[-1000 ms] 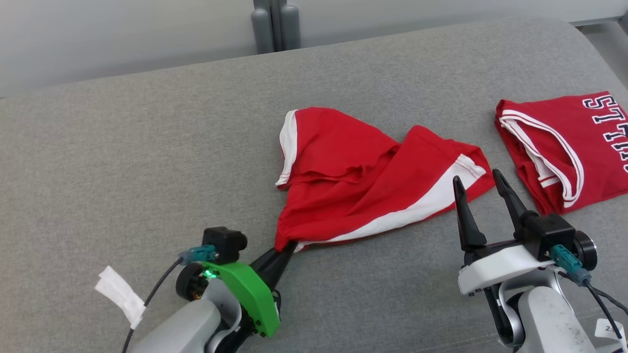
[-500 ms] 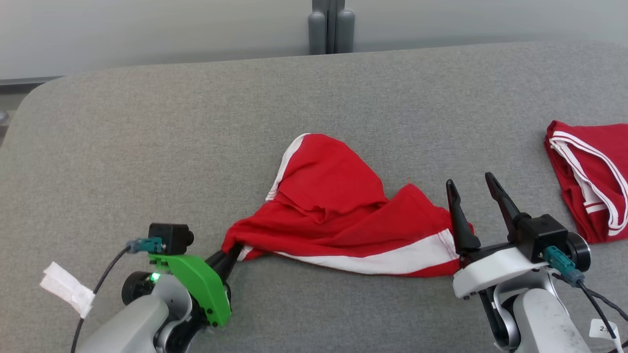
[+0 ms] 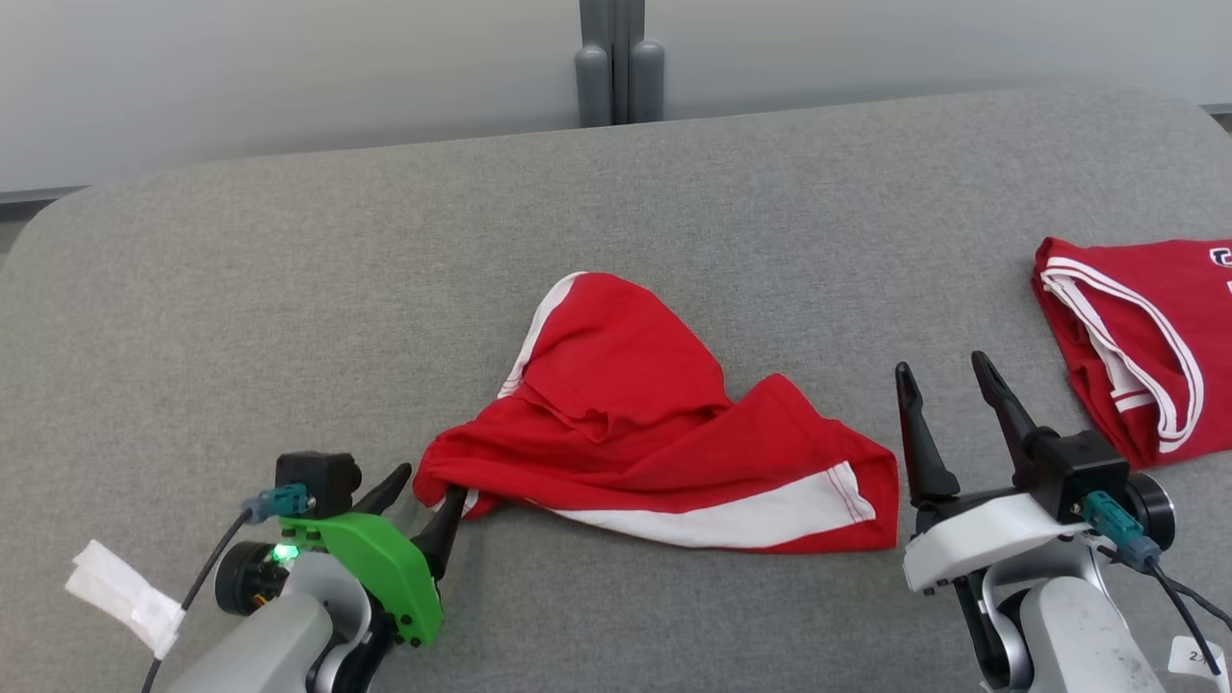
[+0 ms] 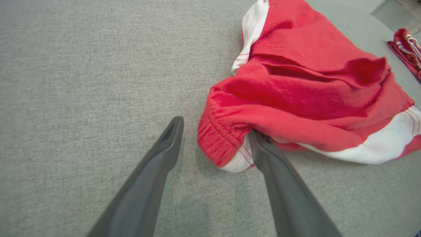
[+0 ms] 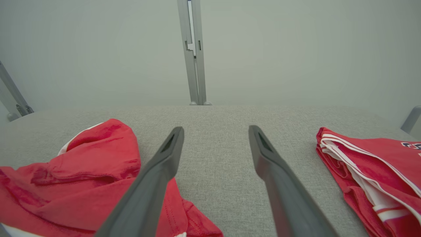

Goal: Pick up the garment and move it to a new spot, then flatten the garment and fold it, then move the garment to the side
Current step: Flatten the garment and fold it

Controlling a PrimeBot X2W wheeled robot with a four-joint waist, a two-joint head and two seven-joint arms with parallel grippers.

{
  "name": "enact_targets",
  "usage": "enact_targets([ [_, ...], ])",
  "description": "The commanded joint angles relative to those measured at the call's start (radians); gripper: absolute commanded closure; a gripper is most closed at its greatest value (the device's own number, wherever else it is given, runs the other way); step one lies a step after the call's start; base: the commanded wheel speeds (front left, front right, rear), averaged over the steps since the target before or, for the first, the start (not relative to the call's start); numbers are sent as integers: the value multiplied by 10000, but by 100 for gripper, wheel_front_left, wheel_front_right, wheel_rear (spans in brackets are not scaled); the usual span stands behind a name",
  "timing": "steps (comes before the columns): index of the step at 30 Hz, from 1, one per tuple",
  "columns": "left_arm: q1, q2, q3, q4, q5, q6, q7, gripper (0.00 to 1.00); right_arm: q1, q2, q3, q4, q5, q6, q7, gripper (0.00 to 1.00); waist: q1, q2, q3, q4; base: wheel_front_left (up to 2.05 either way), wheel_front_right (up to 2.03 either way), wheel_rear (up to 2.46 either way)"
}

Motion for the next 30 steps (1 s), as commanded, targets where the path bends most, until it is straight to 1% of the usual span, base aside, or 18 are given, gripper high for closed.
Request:
enact_targets([
  [1, 262, 126, 112, -81, -8, 62, -258, 0, 70, -9, -11, -22, -65, -6, 37, 0, 0, 0, -109, 120, 0, 0, 0],
  [7, 1023, 309, 544, -600, -28, 246, -989, 0, 216, -12, 19, -56, -71, -6, 99, 0, 0, 0, -392, 433, 0, 0, 0],
  [11, 1503, 389, 1270, -1023, 128, 424, -1172, 0, 308, -15, -63, -94, -61, -6, 146, 0, 0, 0, -584, 613, 0, 0, 0],
  [15, 2008, 207, 2725, -1791, 948, 641, -1179, 0, 408, -13, -152, -128, -61, -6, 196, 0, 0, 0, -754, 728, 0, 0, 0],
  [19, 2809, -273, 4568, -2706, 2234, 779, -1173, 0, 508, -13, -233, -63, 39, -6, 172, 0, 0, 0, -995, 725, 0, 0, 0],
  [25, 3842, -1126, 6485, -3661, 4163, 468, -1173, 0, 602, -12, -349, 69, 219, -6, 147, 0, 0, 0, -1139, 645, 0, 0, 0],
  [30, 4362, -1807, 7562, -4227, 5491, -115, -1173, 0, 661, -9, -337, 246, 398, -6, 116, 0, 0, 0, -1210, 606, 0, 0, 0],
])
